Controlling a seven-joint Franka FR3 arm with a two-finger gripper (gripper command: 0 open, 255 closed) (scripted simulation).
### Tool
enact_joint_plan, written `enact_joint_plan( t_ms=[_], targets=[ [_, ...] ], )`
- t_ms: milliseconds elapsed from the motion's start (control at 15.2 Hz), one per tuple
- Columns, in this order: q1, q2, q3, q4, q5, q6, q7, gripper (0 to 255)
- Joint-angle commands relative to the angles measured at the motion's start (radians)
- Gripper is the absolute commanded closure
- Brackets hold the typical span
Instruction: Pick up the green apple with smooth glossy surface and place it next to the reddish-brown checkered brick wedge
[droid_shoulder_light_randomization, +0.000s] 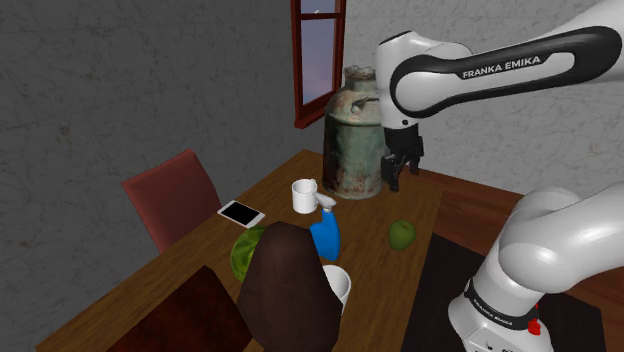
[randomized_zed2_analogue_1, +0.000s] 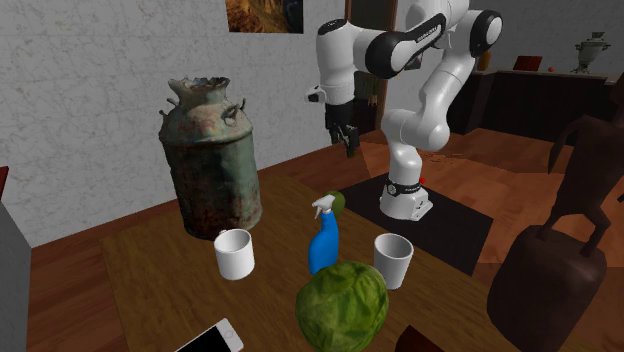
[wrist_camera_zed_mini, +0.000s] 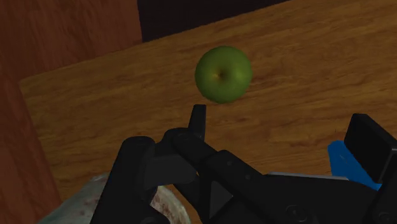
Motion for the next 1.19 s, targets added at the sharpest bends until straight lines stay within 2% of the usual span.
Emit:
enact_joint_plan(
  t_ms=[0, 396, 792, 1122],
  targets=[
    [-0.029, 0.031, -0.009, -0.047, -0.001, 0.082, 0.048, 0],
    [-0.114, 0.163, -0.038, -0.148, -0.004, 0.322, 0.181, 0],
    [-0.196, 0.354, -0.074, -0.207, -0.011, 0.584, 0.305, 0],
    [-0.200, 0.401, -0.077, -0.235, -0.017, 0.658, 0.309, 0]
  ],
)
